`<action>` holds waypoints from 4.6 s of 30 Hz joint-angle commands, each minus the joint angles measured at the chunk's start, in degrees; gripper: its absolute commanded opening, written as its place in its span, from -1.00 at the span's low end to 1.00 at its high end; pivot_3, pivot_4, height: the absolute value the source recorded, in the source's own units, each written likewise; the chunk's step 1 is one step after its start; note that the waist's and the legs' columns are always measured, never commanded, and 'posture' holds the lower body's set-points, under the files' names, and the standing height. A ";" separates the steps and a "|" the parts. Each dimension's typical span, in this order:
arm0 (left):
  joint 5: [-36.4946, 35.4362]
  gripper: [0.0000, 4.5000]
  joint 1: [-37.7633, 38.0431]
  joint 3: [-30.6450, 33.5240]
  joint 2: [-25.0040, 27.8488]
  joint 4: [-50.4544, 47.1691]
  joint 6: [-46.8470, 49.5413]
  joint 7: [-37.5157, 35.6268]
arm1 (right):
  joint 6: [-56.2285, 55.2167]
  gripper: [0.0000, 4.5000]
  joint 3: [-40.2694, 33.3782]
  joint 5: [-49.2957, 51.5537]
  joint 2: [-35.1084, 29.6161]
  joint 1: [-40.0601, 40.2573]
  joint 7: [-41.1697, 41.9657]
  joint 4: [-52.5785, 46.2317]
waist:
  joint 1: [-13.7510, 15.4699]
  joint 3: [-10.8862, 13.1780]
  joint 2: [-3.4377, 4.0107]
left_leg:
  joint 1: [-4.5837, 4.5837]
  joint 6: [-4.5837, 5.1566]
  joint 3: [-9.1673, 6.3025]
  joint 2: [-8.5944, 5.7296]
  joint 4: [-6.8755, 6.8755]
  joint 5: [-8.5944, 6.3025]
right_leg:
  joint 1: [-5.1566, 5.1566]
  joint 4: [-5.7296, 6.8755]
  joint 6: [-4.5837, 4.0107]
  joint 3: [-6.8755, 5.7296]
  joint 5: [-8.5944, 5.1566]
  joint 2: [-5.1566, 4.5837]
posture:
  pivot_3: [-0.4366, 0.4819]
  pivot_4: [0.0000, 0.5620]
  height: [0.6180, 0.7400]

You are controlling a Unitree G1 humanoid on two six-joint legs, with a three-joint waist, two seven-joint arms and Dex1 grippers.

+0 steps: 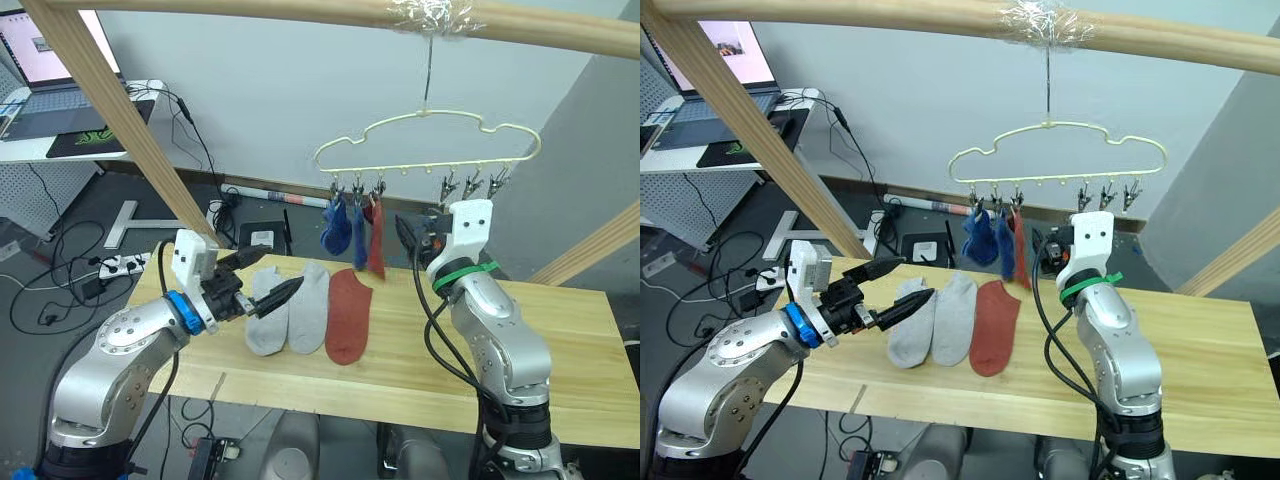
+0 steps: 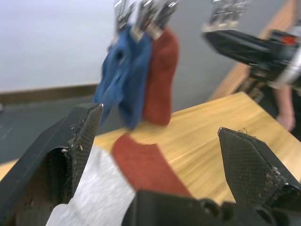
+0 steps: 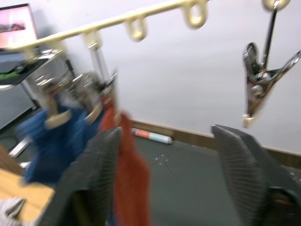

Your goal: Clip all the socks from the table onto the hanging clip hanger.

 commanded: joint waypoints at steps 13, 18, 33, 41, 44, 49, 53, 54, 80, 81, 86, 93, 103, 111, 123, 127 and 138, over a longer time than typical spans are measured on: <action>1.02 1.00 -6.48 -2.60 -2.22 1.20 -6.86 -4.29 | 0.37 -0.07 -2.91 -2.12 -1.13 -2.11 -3.72 -2.64 | -0.18 0.54 0.10 | 0.01 0.01 -0.01 0.02 0.00 0.00 | 0.00 0.04 0.01 -0.04 0.00 0.02 | 0.86 -0.03 1.00; 1.32 1.00 -6.93 -3.24 -2.60 1.40 -8.05 -4.88 | -0.49 -0.07 -3.21 -2.42 -1.57 -3.80 -3.49 -0.96 | -0.32 0.80 0.12 | 0.01 0.01 -0.02 0.04 0.00 0.00 | 0.00 0.06 0.00 -0.04 0.01 0.04 | 0.86 -0.03 1.00; 1.41 1.00 -6.00 -2.79 -3.25 -0.62 -8.19 -3.69 | -4.71 -0.07 -2.96 -2.81 -1.40 -9.12 -2.37 5.33 | -1.10 0.89 0.15 | 0.01 0.01 -0.05 0.04 0.01 0.00 | 0.00 0.14 -0.03 -0.08 0.03 0.04 | 0.89 -0.07 1.00; 1.56 1.00 -6.29 -2.63 -3.51 -0.42 -8.40 -3.22 | -6.74 -0.07 -3.14 -2.82 -1.63 -10.62 -1.55 7.73 | -1.30 0.89 0.15 | 0.02 0.01 -0.06 0.04 0.02 0.01 | 0.00 0.18 -0.06 -0.09 0.04 0.05 | 0.89 -0.08 1.00; 1.55 1.00 -6.44 -2.53 -3.41 -0.29 -8.46 -3.16 | -7.05 -0.07 -3.17 -2.83 -1.57 -10.74 -1.60 8.07 | -1.30 0.89 0.15 | 0.02 0.01 -0.06 0.03 0.02 0.01 | 0.00 0.18 -0.10 -0.08 0.07 0.05 | 0.90 -0.09 1.00; 1.35 1.00 -6.30 -2.59 -3.45 -0.81 -8.74 -2.93 | -7.63 -0.07 -2.82 -2.84 -1.47 -11.25 -1.46 8.63 | -1.31 0.89 0.15 | 0.02 0.02 -0.06 0.03 0.02 0.01 | 0.00 0.20 -0.18 -0.09 0.12 0.05 | 0.90 -0.09 1.00; 1.54 1.00 -7.13 -2.56 -3.59 -0.07 -9.08 -2.67 | -7.81 -0.07 -2.82 -2.80 -1.46 -11.50 -1.42 9.28 | -1.31 0.89 0.15 | 0.02 0.02 -0.06 0.03 0.03 0.01 | 0.00 0.20 -0.19 -0.09 0.12 0.05 | 0.90 -0.07 1.00; 1.58 1.00 -7.20 -2.59 -3.60 0.01 -9.14 -2.69 | -7.87 -0.07 -2.81 -2.80 -1.46 -11.53 -1.41 9.37 | -1.31 0.89 0.15 | 0.02 0.02 -0.06 0.03 0.03 0.01 | 0.00 0.21 -0.19 -0.09 0.12 0.05 | 0.90 -0.07 1.00; 1.47 1.00 -7.56 -3.02 -4.62 -1.19 -8.99 -1.10 | -8.79 -0.87 -3.44 -2.32 -1.57 -11.80 -0.12 10.18 | -1.37 0.89 0.15 | 0.02 0.02 -0.07 0.03 0.07 0.01 | 0.00 0.27 -0.25 -0.10 0.16 0.06 | 0.90 -0.05 1.00; 1.31 1.00 -7.21 -3.08 -4.64 -1.52 -8.55 -0.87 | -8.84 -0.96 -3.56 -2.23 -1.62 -11.90 -0.01 10.35 | -1.37 0.89 0.15 | 0.02 0.02 -0.07 0.03 0.08 0.01 | 0.00 0.27 -0.25 -0.10 0.16 0.06 | 0.90 -0.05 1.00; 2.92 1.00 -2.44 -8.74 -2.93 -3.26 -5.31 -2.41 | -6.87 -0.98 -4.61 -0.23 -2.35 -12.18 2.08 10.67 | -1.41 0.89 0.16 | 0.03 0.02 -0.07 0.03 0.07 0.01 | 0.00 0.27 -0.26 -0.09 0.16 0.06 | 0.87 -0.02 1.00; 19.37 1.00 -1.33 -24.98 -7.12 11.11 -7.05 2.49 | -2.07 -0.98 -4.02 2.26 -4.59 -12.12 5.15 9.34 | -1.49 1.00 0.33 | 0.09 0.03 -0.07 0.02 0.11 0.02 | 0.06 0.27 -0.02 -0.07 0.02 0.07 | 0.81 0.00 1.00; 34.36 1.00 -9.53 -32.62 -20.84 35.86 -13.68 12.60 | 1.46 -0.98 -3.25 2.84 -5.11 -10.63 5.07 6.18 | -1.47 1.03 0.36 | 0.05 0.04 -0.08 0.02 0.16 0.02 | 0.05 0.31 -0.26 -0.06 0.17 0.10 | 0.74 -0.01 1.00; 39.30 1.00 -14.54 -31.72 -26.85 47.26 -18.39 16.91 | 3.25 -0.98 -3.03 3.26 -5.94 -10.08 5.22 4.71 | -1.46 1.03 0.36 | 0.05 0.04 -0.11 0.01 0.20 0.02 | 0.06 0.36 -0.27 -0.07 0.20 0.10 | 0.74 -0.04 1.00; 40.29 0.13 -12.05 -33.12 -24.15 46.46 -15.65 7.80 | 3.07 -1.00 -2.78 3.19 -7.30 -10.59 5.66 5.18 | -1.50 1.01 0.37 | 0.10 0.04 -0.13 -0.02 0.32 0.02 | 0.19 0.37 -0.21 -0.07 0.23 0.10 | 0.72 -0.05 1.00; 39.92 -0.39 -10.59 -32.70 -22.94 44.96 -18.01 6.17 | 2.93 -1.00 -2.69 3.28 -7.88 -10.34 6.23 5.35 | -1.54 1.01 0.37 | 0.11 0.04 -0.13 -0.01 0.31 0.02 | 0.18 0.37 -0.21 -0.07 0.23 0.10 | 0.72 -0.04 1.00; 40.08 -0.99 -8.59 -32.38 -21.81 39.77 -22.54 3.92 | 2.30 -1.00 -2.69 3.25 -7.99 -9.83 6.77 5.69 | -1.58 1.01 0.37 | 0.08 0.04 -0.14 -0.01 0.31 0.02 | 0.17 0.34 -0.20 -0.07 0.23 0.10 | 0.75 -0.08 1.00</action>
